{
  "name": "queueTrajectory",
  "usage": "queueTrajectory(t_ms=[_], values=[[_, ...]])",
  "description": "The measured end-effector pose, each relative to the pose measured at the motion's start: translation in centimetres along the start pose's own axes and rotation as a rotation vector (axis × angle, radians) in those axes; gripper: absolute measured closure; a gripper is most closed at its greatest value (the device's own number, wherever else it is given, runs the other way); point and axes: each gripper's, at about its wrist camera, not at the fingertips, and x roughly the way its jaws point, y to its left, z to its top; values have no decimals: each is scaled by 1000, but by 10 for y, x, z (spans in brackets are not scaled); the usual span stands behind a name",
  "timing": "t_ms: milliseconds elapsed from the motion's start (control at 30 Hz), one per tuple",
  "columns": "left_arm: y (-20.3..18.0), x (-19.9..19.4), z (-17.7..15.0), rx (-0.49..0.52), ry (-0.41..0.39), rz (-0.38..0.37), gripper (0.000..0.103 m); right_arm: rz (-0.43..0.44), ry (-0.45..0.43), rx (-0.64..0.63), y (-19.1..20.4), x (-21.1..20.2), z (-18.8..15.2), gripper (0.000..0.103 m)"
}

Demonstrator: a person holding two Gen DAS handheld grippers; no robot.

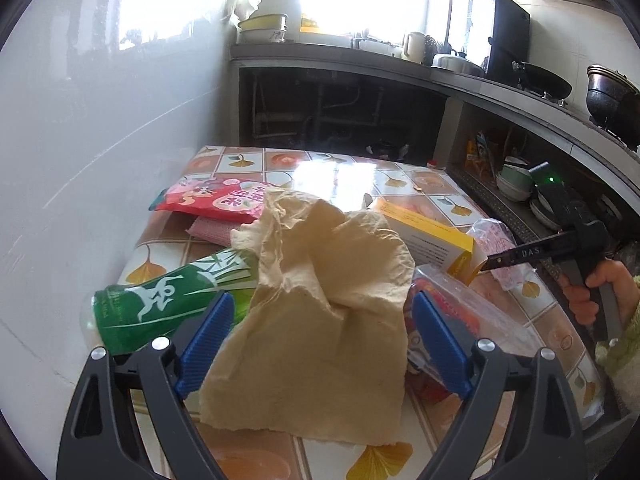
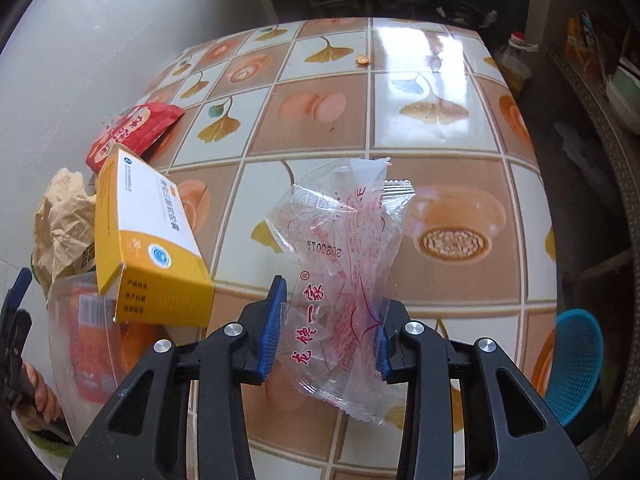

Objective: Collect trash
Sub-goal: 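Grasp the tan paper towel with the left tool and lift it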

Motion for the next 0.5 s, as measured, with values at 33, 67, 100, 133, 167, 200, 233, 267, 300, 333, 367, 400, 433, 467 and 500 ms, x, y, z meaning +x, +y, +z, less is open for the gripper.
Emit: queueTrajectory(t_ms=[33,67,100,133,167,200,233,267,300,333,367,400,433,467,500], values=[[0,6,3,-7,16,1,15,8,-2,3,-1,-1,-3,67],[-1,12,5,-10,27,8,15,15,-5,5,0,-2,-4,67],[-3,15,5,-9,32,15,15,21,-8,6,1,-2,-6,67],[-5,18,6,-1,39,21,15,25,-12,6,1,-2,-7,67],[-8,21,7,13,43,31,15,29,-15,6,0,-3,-8,67],[-12,23,6,31,48,48,15,33,-17,8,1,-3,-9,67],[-15,24,6,47,55,61,18,38,-19,9,1,-3,-9,67],[-17,27,4,62,65,72,22,41,-22,10,-1,-3,-12,67],[-20,29,3,75,77,84,23,45,-24,11,-1,-4,-12,67],[-21,31,3,80,88,92,26,49,-25,11,-2,-4,-14,67],[-21,33,2,80,97,96,28,54,-26,11,-2,-4,-14,67],[-21,35,1,77,105,98,30,58,-27,10,-3,-5,-17,67],[-21,37,0,71,117,97,33,60,-28,9,-3,-6,-17,67],[-20,39,-1,67,127,95,38,62,-30,8,-4,-6,-18,67],[-20,40,-2,63,134,94,41,65,-30,9,-5,-7,-20,67]])
